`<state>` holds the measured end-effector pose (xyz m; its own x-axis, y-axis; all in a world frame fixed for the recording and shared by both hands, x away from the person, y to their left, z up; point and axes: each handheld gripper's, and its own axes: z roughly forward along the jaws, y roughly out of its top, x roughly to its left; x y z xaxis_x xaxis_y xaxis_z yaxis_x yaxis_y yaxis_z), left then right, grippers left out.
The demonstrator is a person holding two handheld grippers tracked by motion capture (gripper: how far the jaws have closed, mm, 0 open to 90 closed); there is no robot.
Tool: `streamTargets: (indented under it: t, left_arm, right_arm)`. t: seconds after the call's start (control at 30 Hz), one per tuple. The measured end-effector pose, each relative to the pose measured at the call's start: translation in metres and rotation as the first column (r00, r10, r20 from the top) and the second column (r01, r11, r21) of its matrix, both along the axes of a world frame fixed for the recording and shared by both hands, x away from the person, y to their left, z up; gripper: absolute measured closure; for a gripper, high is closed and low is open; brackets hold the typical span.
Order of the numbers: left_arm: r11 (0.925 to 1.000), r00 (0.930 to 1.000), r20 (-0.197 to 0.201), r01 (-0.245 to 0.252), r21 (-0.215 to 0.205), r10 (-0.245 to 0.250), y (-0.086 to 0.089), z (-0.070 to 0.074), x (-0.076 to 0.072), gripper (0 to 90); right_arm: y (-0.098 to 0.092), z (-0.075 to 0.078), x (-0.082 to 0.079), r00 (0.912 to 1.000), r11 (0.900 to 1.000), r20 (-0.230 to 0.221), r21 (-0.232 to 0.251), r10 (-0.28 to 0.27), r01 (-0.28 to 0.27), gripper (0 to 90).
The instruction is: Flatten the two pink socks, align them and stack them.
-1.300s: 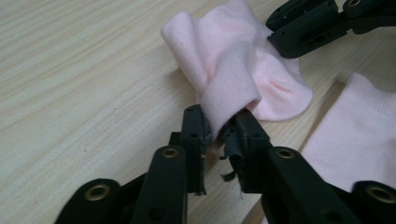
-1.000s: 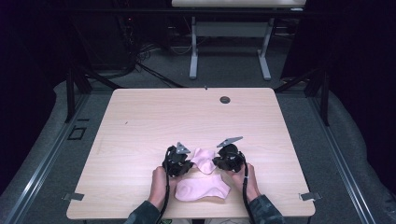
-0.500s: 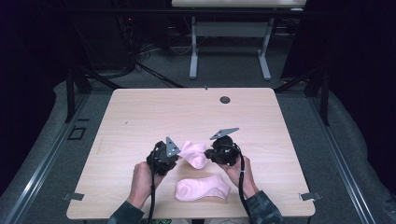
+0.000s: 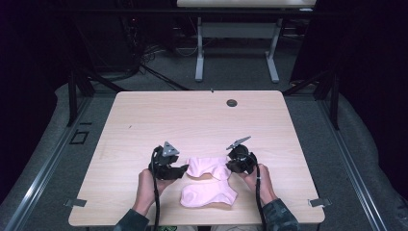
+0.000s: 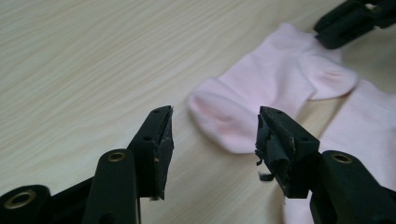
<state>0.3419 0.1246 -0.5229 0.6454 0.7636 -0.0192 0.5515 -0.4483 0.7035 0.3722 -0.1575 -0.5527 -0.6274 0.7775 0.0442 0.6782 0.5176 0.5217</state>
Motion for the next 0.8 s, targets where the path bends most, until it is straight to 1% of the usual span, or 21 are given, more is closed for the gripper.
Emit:
streamTargets:
  t: [0.03, 0.07, 0.13, 0.17, 0.2, 0.23, 0.27, 0.3, 0.33, 0.37, 0.4, 0.43, 0.47, 0.5, 0.53, 0.57, 0.6, 0.63, 0.7, 0.77, 0.8]
  left_arm:
    - [0.9997, 0.9993, -0.029, -0.024, 0.009, 0.024, 0.002, -0.003, 0.006, 45.6]
    - [0.9993, 0.9984, -0.043, -0.035, 0.013, 0.035, 0.001, -0.005, 0.009, 45.3]
    - [0.9986, 0.9967, -0.067, -0.046, 0.026, 0.047, -0.003, -0.010, 0.014, 45.4]
    - [0.9985, 0.9959, -0.077, -0.044, 0.034, 0.046, -0.006, -0.012, 0.017, 44.0]
    - [0.9985, 0.9959, -0.077, -0.044, 0.034, 0.046, -0.006, -0.012, 0.017, 43.4]
    - [0.9986, 0.9949, -0.092, -0.039, 0.035, 0.042, -0.011, -0.014, 0.019, 43.4]
    - [0.9979, 0.9949, -0.092, -0.036, 0.055, 0.041, -0.018, -0.017, 0.022, 43.4]
    - [0.9979, 0.9949, -0.092, -0.036, 0.055, 0.041, -0.018, -0.017, 0.022, 43.9]
    - [0.9976, 0.9936, -0.106, -0.033, 0.061, 0.039, -0.023, -0.019, 0.025, 43.9]
    - [0.9969, 0.9928, -0.113, -0.031, 0.073, 0.039, -0.025, -0.021, 0.026, 45.1]
    - [0.9946, 0.9922, -0.120, -0.023, 0.101, 0.035, -0.030, -0.025, 0.029, 46.4]
    - [0.9946, 0.9922, -0.120, -0.023, 0.101, 0.035, -0.030, -0.025, 0.029, 48.7]
    - [0.9941, 0.9922, -0.119, -0.025, 0.106, 0.038, -0.032, -0.026, 0.029, 50.7]
    - [0.9929, 0.9917, -0.124, -0.019, 0.117, 0.033, -0.033, -0.027, 0.029, 52.8]
    - [0.9905, 0.9918, -0.124, -0.014, 0.137, 0.031, -0.035, -0.029, 0.029, 54.9]
    - [0.9905, 0.9918, -0.124, -0.014, 0.137, 0.031, -0.035, -0.029, 0.029, 56.6]
    - [0.9893, 0.9915, -0.128, -0.003, 0.146, 0.022, -0.036, -0.031, 0.029, 59.5]
    - [0.9882, 0.9916, -0.128, 0.001, 0.153, 0.019, -0.036, -0.033, 0.029, 61.9]
    - [0.9866, 0.9917, -0.127, 0.002, 0.163, 0.019, -0.037, -0.035, 0.029, 66.7]
    - [0.9871, 0.9911, -0.132, 0.004, 0.160, 0.017, -0.037, -0.036, 0.029, 71.4]
    - [0.9869, 0.9916, -0.129, 0.010, 0.161, 0.011, -0.037, -0.038, 0.029, 73.2]
  right_arm:
    - [-0.003, 0.000, 0.001, 1.0000, 1.000, 0.001, -0.015, -0.003, 0.003, 71.1]
    - [-0.005, 0.000, 0.002, 1.0000, 1.000, -0.003, -0.001, -0.007, 0.007, 69.8]
    - [-0.008, 0.002, 0.001, 0.9996, 0.999, 0.017, 0.032, -0.021, 0.021, 66.5]
    - [-0.010, 0.004, 0.001, 0.9992, 0.999, 0.027, 0.044, -0.028, 0.027, 66.1]
    - [-0.010, 0.004, 0.001, 0.9992, 0.999, 0.027, 0.044, -0.028, 0.027, 66.1]
    - [-0.011, 0.005, 0.001, 0.9989, 0.998, 0.031, 0.061, -0.034, 0.032, 64.7]
    - [-0.012, 0.005, 0.002, 0.9989, 0.997, 0.031, 0.066, -0.034, 0.032, 62.9]
    - [-0.012, 0.005, 0.002, 0.9989, 0.997, 0.031, 0.066, -0.034, 0.032, 62.9]
    - [-0.012, 0.004, 0.003, 0.9995, 0.998, 0.019, 0.053, -0.024, 0.023, 62.0]
    - [-0.009, 0.001, 0.004, 0.9996, 0.998, 0.013, 0.059, -0.026, 0.025, 61.8]
    - [-0.008, -0.001, 0.004, 0.9996, 0.998, 0.013, 0.061, -0.027, 0.026, 61.9]
    - [-0.008, -0.001, 0.004, 0.9996, 0.998, 0.013, 0.061, -0.027, 0.026, 61.9]
    - [-0.006, -0.004, 0.005, 0.9999, 0.999, 0.002, 0.044, -0.016, 0.016, 62.8]
    - [-0.005, -0.006, 0.005, 0.9997, 0.999, 0.001, 0.048, -0.023, 0.023, 64.7]
    - [-0.004, -0.007, 0.004, 0.9999, 0.999, 0.000, 0.051, -0.014, 0.014, 66.2]
    - [-0.004, -0.008, 0.004, 0.9999, 0.999, -0.001, 0.046, -0.012, 0.012, 66.5]
    - [-0.003, -0.009, 0.004, 1.0000, 0.999, -0.004, 0.037, -0.005, 0.005, 67.4]
    - [-0.002, -0.010, 0.003, 0.9999, 0.998, 0.002, 0.057, -0.014, 0.014, 67.9]
    - [-0.002, -0.009, 0.002, 1.0000, 0.999, 0.000, 0.046, -0.001, 0.001, 70.1]
    - [-0.002, -0.009, 0.002, 0.9999, 0.999, 0.000, 0.032, 0.014, -0.014, 73.5]
    - [-0.001, -0.010, 0.001, 0.9999, 0.999, 0.008, 0.048, 0.010, -0.010, 75.2]
